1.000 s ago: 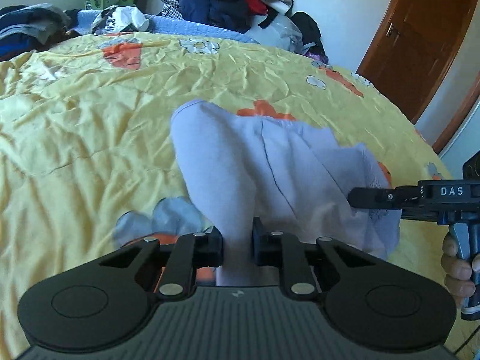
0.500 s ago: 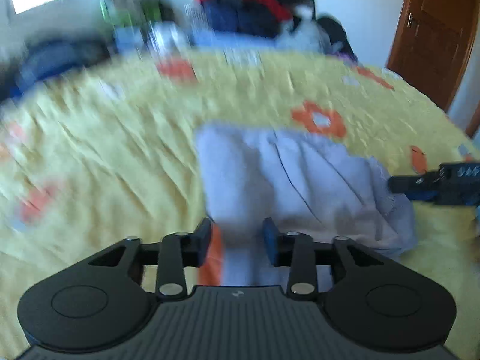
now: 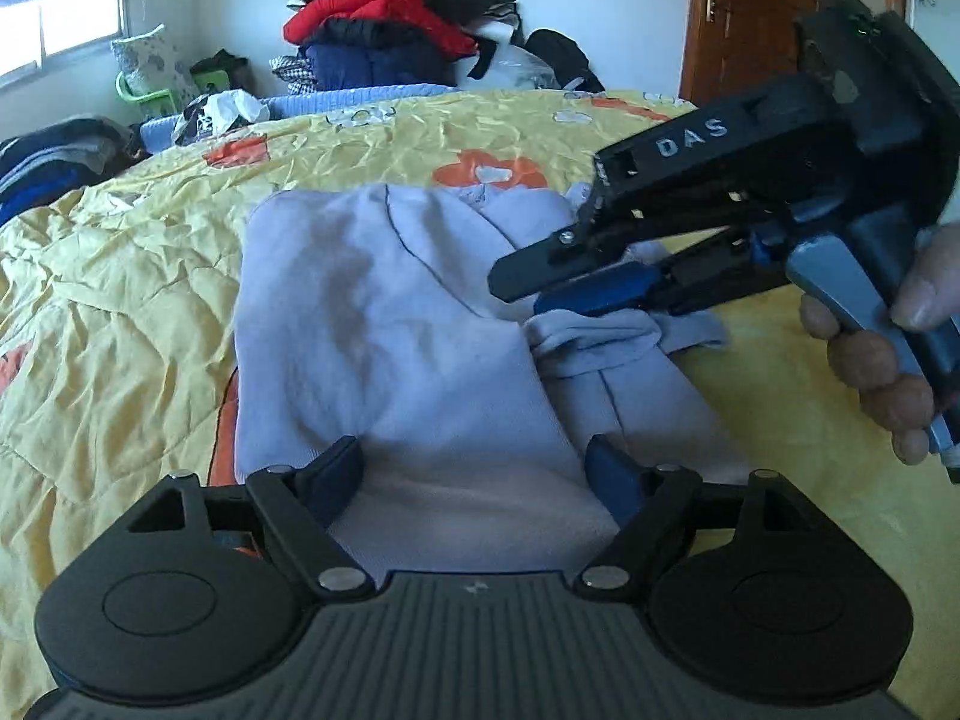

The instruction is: Fold small clothes

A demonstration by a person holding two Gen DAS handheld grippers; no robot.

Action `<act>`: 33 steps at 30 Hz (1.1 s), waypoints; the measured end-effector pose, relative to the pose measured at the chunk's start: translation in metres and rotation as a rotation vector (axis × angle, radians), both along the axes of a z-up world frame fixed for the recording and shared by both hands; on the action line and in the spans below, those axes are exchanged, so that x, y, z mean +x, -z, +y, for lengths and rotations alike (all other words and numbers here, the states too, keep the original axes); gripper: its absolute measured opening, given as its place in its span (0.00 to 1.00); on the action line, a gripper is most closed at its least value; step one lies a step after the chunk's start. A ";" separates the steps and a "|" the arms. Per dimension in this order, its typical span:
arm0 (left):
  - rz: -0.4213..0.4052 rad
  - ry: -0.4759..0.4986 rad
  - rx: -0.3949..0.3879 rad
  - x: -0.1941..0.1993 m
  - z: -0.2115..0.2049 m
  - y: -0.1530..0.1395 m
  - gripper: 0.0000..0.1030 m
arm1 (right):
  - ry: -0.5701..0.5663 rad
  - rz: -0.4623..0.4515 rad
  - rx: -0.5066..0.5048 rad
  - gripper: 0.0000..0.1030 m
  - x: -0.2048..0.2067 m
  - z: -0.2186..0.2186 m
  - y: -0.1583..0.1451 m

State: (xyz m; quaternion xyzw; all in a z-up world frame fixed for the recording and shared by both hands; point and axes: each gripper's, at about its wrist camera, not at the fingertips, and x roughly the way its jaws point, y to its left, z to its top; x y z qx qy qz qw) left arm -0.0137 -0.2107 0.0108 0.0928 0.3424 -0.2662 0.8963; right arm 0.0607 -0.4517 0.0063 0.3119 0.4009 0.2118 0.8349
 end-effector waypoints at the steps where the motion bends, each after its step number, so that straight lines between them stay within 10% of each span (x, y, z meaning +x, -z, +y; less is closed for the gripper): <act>1: 0.016 -0.013 -0.003 0.001 0.000 -0.005 0.80 | 0.006 0.007 -0.006 0.40 -0.001 0.003 -0.004; 9: -0.101 -0.184 0.046 -0.061 0.030 -0.018 0.82 | 0.102 -0.282 -0.263 0.74 -0.107 0.013 -0.057; 16: -0.040 -0.315 0.027 -0.086 0.045 0.007 0.85 | 0.164 -0.164 -0.485 0.73 -0.166 0.035 -0.007; 33: -0.039 -0.359 0.005 -0.089 0.048 0.012 0.95 | 0.129 -0.221 -0.718 0.99 -0.167 0.077 0.009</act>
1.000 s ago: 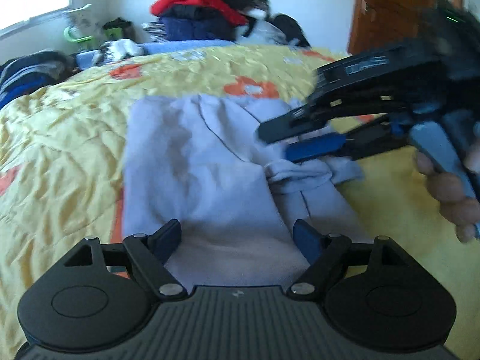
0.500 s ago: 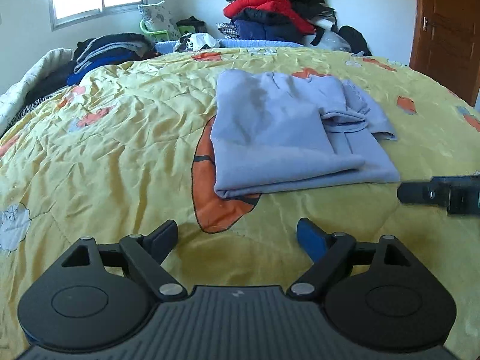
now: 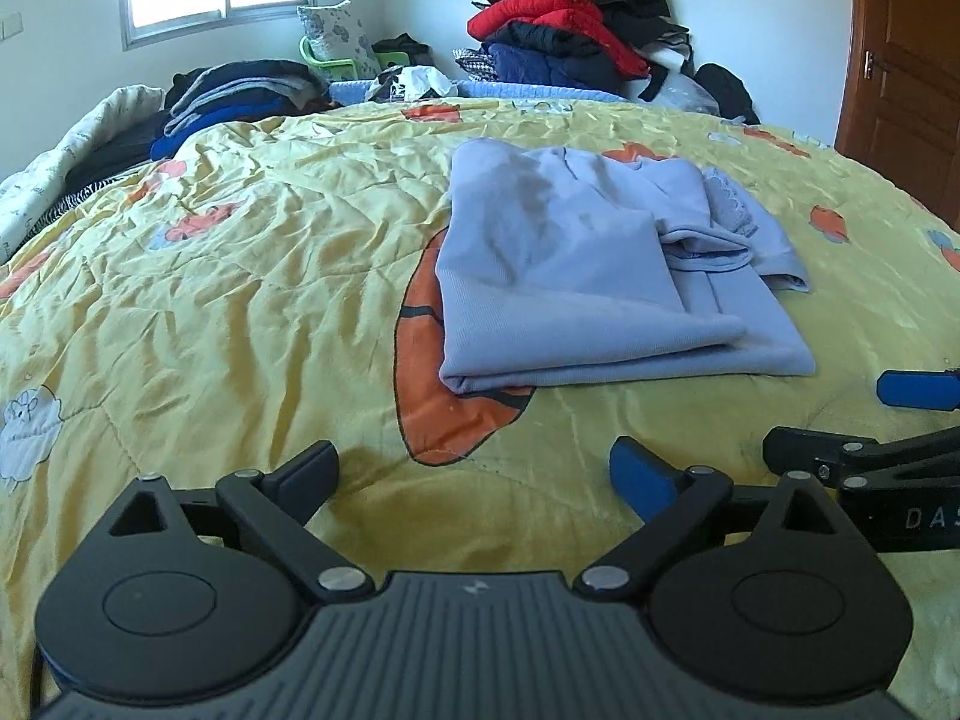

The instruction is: Fold small clothes

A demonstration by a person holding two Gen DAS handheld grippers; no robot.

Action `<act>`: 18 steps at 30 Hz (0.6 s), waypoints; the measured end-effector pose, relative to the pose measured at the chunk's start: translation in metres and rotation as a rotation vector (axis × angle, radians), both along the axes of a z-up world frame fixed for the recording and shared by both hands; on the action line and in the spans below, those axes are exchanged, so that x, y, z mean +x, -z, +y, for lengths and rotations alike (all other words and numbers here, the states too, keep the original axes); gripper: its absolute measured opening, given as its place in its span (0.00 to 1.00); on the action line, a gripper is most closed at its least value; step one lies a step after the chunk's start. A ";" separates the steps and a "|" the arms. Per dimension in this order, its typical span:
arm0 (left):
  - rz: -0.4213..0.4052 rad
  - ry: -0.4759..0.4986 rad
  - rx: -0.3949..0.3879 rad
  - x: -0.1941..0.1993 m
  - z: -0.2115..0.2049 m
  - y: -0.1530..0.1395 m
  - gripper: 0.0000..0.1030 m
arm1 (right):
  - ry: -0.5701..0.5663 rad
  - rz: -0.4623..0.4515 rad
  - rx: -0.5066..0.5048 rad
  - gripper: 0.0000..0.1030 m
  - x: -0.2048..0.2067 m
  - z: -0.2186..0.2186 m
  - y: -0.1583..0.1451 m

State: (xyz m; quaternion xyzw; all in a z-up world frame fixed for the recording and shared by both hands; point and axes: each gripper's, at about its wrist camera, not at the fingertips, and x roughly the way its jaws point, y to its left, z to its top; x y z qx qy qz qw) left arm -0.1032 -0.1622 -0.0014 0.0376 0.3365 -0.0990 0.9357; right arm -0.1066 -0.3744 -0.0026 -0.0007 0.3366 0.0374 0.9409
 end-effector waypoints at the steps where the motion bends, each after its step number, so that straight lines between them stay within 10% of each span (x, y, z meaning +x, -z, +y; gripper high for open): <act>1: 0.000 0.000 0.001 0.000 0.000 0.000 0.95 | 0.004 0.001 0.004 0.99 0.000 0.000 0.000; 18: 0.011 -0.018 -0.010 -0.001 0.006 0.000 1.00 | 0.069 0.004 -0.024 0.99 -0.004 0.004 0.001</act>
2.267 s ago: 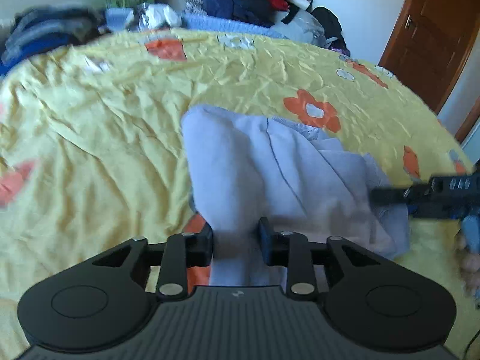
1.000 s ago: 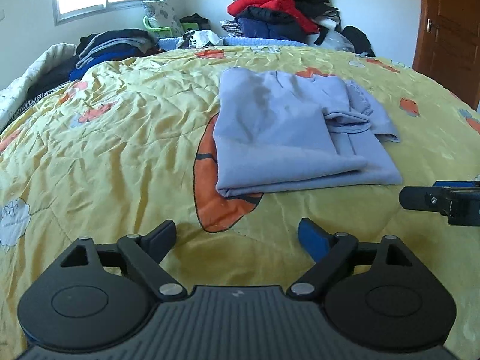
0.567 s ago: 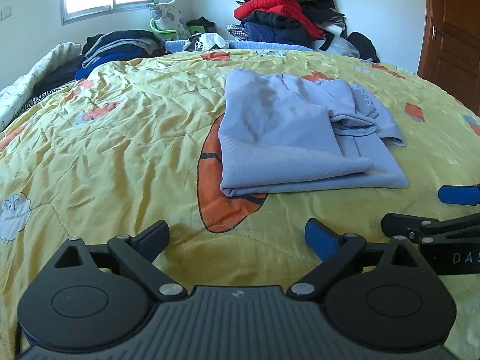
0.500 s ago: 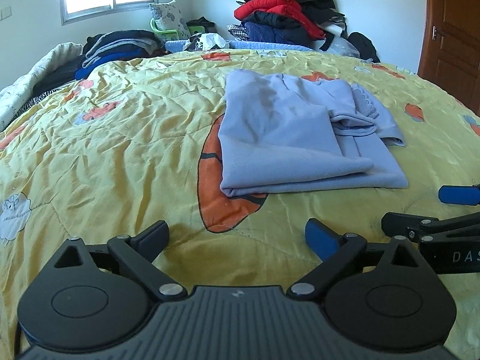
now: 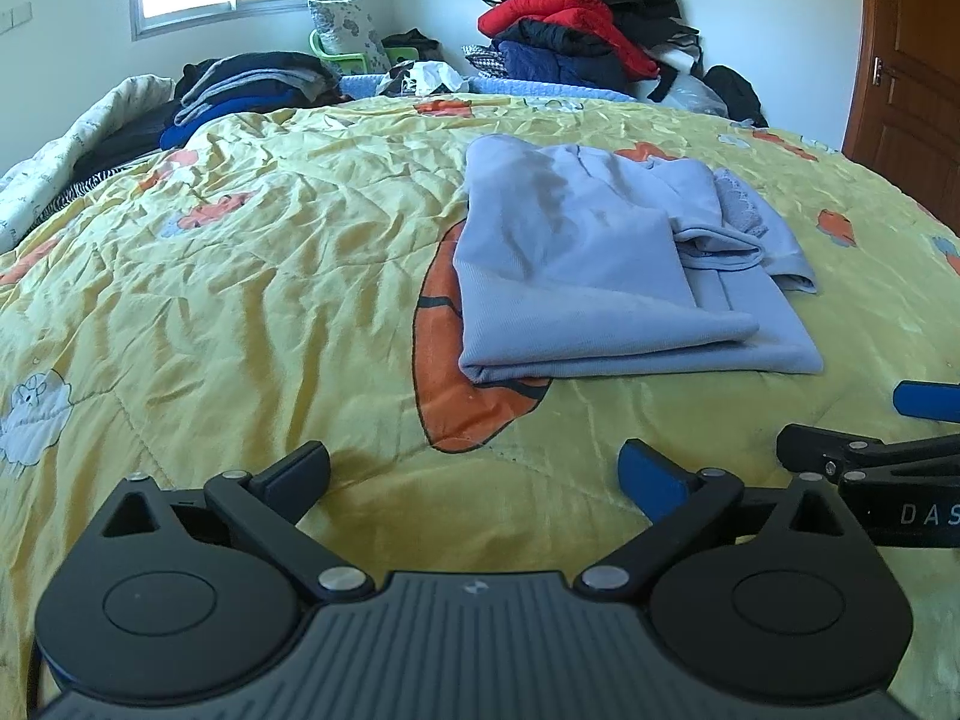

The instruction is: Fold small clothes

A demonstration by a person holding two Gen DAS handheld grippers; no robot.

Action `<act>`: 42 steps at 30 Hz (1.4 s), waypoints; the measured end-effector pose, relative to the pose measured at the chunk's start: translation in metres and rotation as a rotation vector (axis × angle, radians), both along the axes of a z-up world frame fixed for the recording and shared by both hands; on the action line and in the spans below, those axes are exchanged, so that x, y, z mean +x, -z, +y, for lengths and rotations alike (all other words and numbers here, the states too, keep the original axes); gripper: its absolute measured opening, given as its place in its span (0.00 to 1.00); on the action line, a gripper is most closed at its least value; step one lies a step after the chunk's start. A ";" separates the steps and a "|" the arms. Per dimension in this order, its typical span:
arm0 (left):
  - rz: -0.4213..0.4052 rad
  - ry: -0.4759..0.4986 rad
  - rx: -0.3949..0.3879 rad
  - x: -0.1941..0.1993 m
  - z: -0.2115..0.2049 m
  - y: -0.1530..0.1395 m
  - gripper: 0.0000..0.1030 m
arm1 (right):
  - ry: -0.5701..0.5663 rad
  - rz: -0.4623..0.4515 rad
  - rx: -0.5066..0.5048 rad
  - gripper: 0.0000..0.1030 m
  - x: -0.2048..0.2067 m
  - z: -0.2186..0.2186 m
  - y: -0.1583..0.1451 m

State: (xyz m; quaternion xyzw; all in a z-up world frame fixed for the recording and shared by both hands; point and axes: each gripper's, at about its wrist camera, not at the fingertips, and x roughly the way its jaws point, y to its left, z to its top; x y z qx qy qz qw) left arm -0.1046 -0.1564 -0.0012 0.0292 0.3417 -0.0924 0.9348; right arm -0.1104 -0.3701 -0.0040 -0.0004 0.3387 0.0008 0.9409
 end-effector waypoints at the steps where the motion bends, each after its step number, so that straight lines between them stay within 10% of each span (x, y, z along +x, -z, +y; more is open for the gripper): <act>1: 0.000 0.000 -0.001 0.000 0.000 0.000 1.00 | 0.000 -0.001 0.000 0.99 0.000 0.000 0.000; 42: 0.016 0.025 0.003 0.003 0.001 -0.002 1.00 | 0.026 -0.001 0.007 0.98 -0.004 0.001 -0.002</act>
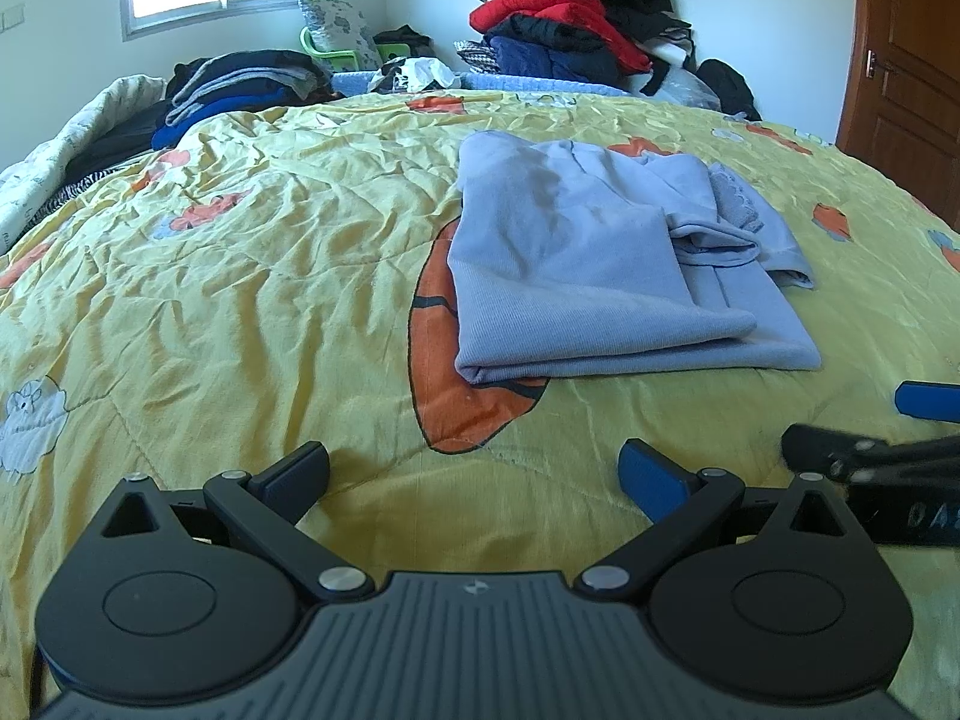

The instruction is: Fold small clothes

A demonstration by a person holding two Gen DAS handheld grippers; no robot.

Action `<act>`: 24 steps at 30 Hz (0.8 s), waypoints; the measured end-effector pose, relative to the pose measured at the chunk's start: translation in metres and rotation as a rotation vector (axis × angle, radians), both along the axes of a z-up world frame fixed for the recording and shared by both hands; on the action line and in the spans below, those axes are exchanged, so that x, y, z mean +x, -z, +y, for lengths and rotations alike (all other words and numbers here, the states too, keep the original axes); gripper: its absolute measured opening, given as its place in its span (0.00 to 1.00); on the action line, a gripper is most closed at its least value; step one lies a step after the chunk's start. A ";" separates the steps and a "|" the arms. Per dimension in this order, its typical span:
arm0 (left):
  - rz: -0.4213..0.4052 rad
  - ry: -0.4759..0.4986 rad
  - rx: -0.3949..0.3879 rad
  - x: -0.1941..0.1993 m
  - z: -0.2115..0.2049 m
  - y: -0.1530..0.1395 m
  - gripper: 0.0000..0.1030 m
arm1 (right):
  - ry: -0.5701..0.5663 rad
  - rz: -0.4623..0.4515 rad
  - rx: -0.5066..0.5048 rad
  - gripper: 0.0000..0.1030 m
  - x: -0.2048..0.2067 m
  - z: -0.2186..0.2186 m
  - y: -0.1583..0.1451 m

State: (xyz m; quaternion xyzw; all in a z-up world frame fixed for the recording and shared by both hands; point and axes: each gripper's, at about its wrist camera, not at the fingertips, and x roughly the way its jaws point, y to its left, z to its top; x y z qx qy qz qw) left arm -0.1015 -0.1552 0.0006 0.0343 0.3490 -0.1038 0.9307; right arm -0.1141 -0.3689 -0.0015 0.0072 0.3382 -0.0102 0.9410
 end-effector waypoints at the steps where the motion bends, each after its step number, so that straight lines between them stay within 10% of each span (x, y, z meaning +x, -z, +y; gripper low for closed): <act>1: 0.004 0.000 0.005 0.000 0.001 -0.001 1.00 | 0.013 0.000 0.020 0.98 -0.002 -0.002 -0.002; 11: 0.037 0.042 -0.026 0.024 -0.005 -0.023 1.00 | -0.056 -0.017 0.324 0.97 0.026 -0.032 -0.042; 15: 0.063 0.043 -0.039 0.054 -0.006 -0.026 1.00 | -0.082 0.105 0.457 0.69 0.069 -0.048 -0.038; 21: 0.128 0.054 -0.072 0.078 -0.013 -0.013 1.00 | -0.091 0.181 0.415 0.67 0.098 -0.034 -0.023; 24: 0.100 0.063 -0.063 0.074 -0.014 -0.009 1.00 | -0.139 0.171 0.264 0.45 0.092 -0.016 -0.024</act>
